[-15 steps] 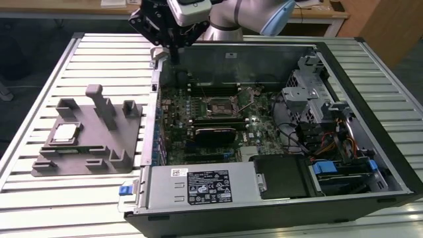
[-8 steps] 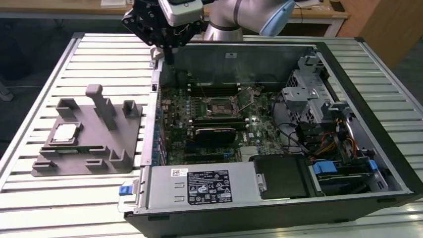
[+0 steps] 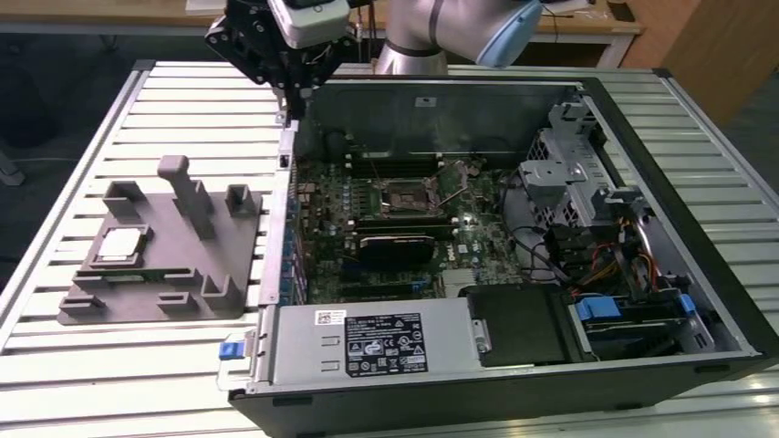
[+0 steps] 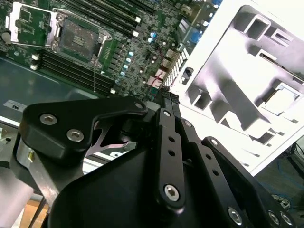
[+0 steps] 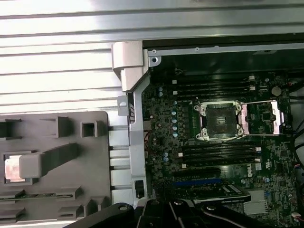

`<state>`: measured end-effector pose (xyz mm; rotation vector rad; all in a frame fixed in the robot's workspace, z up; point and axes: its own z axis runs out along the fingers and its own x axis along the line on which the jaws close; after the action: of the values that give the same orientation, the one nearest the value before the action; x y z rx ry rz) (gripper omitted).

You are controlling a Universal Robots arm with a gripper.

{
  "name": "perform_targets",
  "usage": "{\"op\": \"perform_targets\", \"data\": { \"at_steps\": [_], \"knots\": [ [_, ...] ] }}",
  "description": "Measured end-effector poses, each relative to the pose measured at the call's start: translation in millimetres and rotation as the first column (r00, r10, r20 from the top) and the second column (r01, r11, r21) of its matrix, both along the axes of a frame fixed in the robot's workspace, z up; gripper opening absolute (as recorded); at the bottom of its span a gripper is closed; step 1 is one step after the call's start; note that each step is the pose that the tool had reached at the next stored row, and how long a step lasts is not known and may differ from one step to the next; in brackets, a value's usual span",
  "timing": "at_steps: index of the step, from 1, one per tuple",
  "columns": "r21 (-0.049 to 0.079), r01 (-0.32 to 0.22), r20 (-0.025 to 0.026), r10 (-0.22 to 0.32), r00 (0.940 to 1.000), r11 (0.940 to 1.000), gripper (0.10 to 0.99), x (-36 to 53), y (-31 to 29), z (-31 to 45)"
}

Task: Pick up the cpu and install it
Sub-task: 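Reach for the cpu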

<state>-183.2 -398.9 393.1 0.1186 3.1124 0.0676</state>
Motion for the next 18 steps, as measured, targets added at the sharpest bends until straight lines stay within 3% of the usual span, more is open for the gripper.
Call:
{"op": "perform_targets", "data": {
  "at_steps": [18],
  "knots": [
    [0.000,0.000,0.0000,0.000,1.0000,1.0000,0.106,-31.3,0.0,-0.1]
  ]
}}
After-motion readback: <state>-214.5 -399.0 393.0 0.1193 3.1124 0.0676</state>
